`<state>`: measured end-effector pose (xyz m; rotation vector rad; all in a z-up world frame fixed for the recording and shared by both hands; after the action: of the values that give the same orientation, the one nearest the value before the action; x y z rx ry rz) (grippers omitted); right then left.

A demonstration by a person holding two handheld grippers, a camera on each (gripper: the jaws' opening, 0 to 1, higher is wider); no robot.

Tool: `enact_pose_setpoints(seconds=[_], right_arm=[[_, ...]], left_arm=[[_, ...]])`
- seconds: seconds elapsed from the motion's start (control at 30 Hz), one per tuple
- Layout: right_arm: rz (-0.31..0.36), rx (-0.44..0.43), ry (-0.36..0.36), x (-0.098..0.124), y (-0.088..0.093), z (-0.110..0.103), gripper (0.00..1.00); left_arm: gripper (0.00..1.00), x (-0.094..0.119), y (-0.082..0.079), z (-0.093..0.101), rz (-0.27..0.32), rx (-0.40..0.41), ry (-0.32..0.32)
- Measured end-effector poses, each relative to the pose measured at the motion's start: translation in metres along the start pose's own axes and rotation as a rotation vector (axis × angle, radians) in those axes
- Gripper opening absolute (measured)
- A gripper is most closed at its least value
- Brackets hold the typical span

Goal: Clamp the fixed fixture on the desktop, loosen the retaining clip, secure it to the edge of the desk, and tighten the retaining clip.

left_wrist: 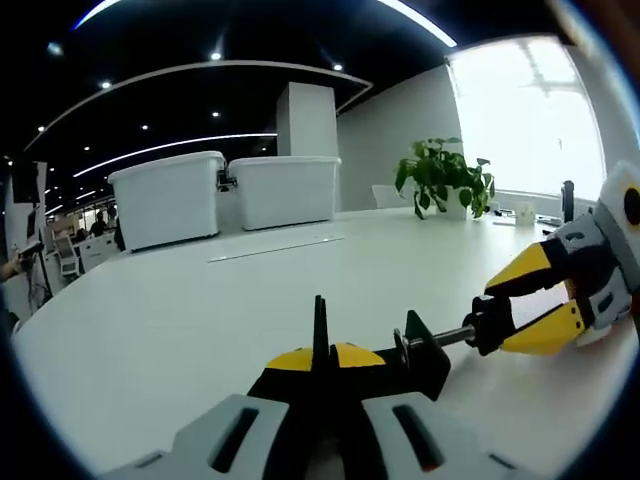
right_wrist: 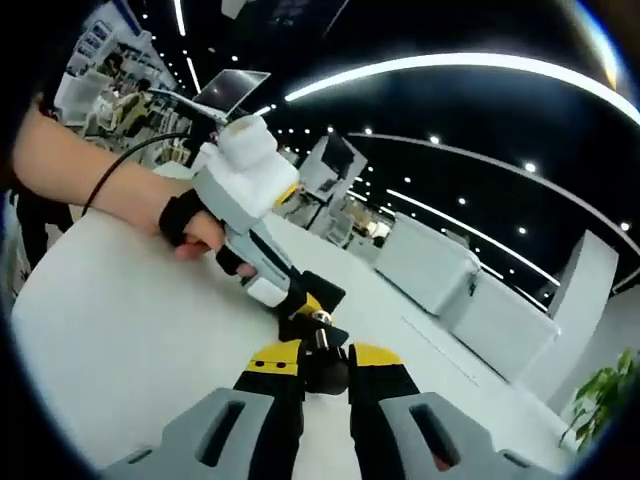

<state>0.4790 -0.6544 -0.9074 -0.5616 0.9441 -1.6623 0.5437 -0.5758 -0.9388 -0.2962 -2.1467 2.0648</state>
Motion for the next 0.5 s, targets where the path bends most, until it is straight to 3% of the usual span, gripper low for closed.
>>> enact_pose_setpoints(seconds=[0.17,0.37,0.5], right_arm=[[0.0,0.077,-0.017,-0.0006,-0.0007,-0.0036,0.16],[0.003,0.052,-0.014,-0.0004,-0.0012,-0.0018,0.15],[0.001,0.095,-0.021,-0.0004,-0.0016,-0.0038,0.15]], left_arm=[[0.05,0.0008,0.0002,0.0006,0.0,-0.001,0.0],[0.05,0.0009,0.0002,0.0007,0.0,-0.002,0.001],[0.05,0.0004,0.0,0.0001,0.0,-0.003,0.001]])
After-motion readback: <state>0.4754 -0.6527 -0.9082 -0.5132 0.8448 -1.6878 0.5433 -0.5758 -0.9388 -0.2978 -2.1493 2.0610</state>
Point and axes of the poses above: the point that each gripper's makers call its tool centre point, and the gripper's own axes: x roughly backward along the fingers, z roughly to its right, y roughly out of its underside, the point moved 1 cm from there along x, roughly backward along the fingers, and after that the axes turned 14 degrees about z, right-handed, at the moved point
